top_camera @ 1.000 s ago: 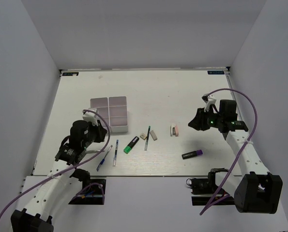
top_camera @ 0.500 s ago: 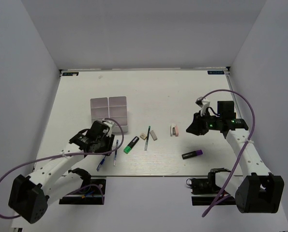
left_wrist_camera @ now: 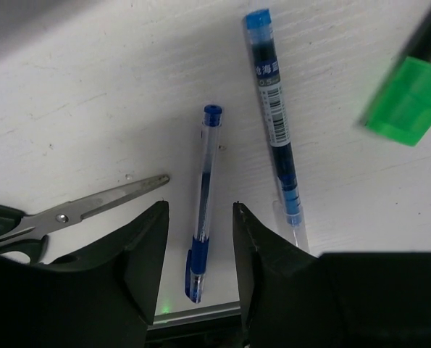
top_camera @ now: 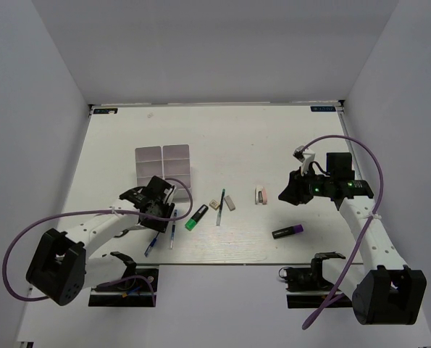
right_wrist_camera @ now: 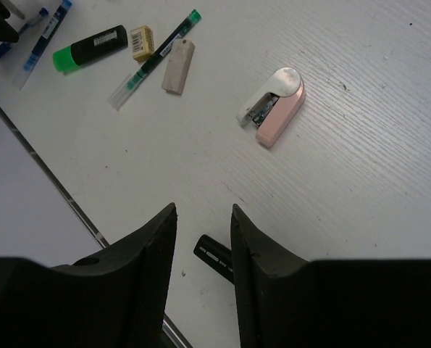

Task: Sort the stationery into containers
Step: Pick up the pen from the center of the board.

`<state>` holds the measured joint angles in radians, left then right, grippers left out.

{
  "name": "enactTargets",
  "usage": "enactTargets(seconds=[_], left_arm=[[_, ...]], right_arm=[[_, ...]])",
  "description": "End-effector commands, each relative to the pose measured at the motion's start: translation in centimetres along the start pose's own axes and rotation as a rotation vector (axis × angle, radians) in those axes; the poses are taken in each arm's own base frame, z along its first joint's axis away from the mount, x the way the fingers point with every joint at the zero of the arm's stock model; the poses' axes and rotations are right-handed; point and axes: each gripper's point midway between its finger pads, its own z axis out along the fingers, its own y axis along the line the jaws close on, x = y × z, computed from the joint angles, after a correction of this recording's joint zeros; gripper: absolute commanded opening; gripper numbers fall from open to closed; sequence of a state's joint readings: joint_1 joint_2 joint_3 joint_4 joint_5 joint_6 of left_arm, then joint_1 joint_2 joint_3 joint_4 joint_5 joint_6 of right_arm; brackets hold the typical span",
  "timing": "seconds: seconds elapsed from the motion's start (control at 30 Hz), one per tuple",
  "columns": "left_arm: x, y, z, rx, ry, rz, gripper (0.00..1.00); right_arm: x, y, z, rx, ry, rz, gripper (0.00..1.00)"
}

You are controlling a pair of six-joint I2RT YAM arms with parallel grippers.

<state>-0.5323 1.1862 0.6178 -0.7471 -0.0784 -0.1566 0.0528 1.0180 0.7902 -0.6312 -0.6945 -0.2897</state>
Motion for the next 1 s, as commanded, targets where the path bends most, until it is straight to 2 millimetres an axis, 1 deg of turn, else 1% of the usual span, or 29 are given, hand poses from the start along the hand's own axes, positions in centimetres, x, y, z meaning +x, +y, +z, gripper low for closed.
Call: enactTargets(seconds=[0.0, 0.03, 0.27, 0.3, 0.33, 0.37, 0.4, 0.47, 0.53, 0.7, 0.73, 0.77, 0.8, 0.9, 0.97], left_arm=[[-2.5, -0.7, -0.5, 0.033, -0.080, 0.016, 0.51], [-2.8, -0.8, -0.5, 0.036, -0.092, 0.019, 0.51], [-3.2, -1.3, 0.3, 0.062, -0.089, 0.044, 0.46], [-3.3, -1.4, 0.4, 0.064, -0.090, 0.047, 0.44], [-3.4, -1.4, 0.6, 0.065, -0.088, 0.047, 0.44], [-3.5, -1.4, 0.8, 0.064, -0.084, 0.050, 0.41], [-3.4, -1.3, 1.0, 0.061, -0.081, 0.050, 0.41], [-3.4, -1.4, 1.2, 0.063, -0.075, 0.054, 0.38], [-3.2, -1.4, 1.5, 0.061, -0.060, 0.056, 0.38], [-2.1, -1.3, 2.1, 0.055, -0.019, 0.060, 0.33], [-1.6, -1.2, 2.5, 0.047, 0.006, 0.058, 0.31], [-1.5, -1.1, 2.4, 0.046, 0.009, 0.060, 0.27], [-1.3, -1.1, 2.4, 0.041, 0.019, 0.062, 0.17], [-1.1, -1.1, 2.3, 0.021, 0.023, 0.080, 0.00], [-1.3, -1.1, 1.9, 0.011, 0.002, 0.081, 0.00]], right_arm=[[-1.6, 0.4, -0.7, 0.002, -0.035, -0.041, 0.40], [-1.6, 0.4, -0.7, 0.002, -0.036, -0.042, 0.40], [-1.6, 0.4, -0.7, 0.003, -0.034, -0.038, 0.40], [-1.6, 0.4, -0.7, 0.001, -0.033, -0.036, 0.40], [-1.7, 0.3, -0.7, 0.004, -0.037, -0.039, 0.40], [-1.6, 0.3, -0.7, 0.005, -0.035, -0.032, 0.40], [-1.6, 0.4, -0.7, 0.003, -0.032, -0.035, 0.40], [-1.8, 0.3, -0.8, 0.007, -0.041, -0.042, 0.40], [-1.7, 0.3, -0.8, 0.006, -0.039, -0.036, 0.40], [-1.8, 0.5, -0.9, 0.005, -0.046, -0.048, 0.40], [-2.0, 0.5, -1.0, 0.008, -0.051, -0.051, 0.40], [-1.9, 0.6, -1.0, 0.006, -0.052, -0.053, 0.40], [-1.9, 0.5, -1.0, 0.009, -0.052, -0.052, 0.40], [-2.0, 0.6, -1.1, 0.008, -0.054, -0.056, 0.40], [-2.0, 0.8, -1.2, 0.006, -0.058, -0.059, 0.40]])
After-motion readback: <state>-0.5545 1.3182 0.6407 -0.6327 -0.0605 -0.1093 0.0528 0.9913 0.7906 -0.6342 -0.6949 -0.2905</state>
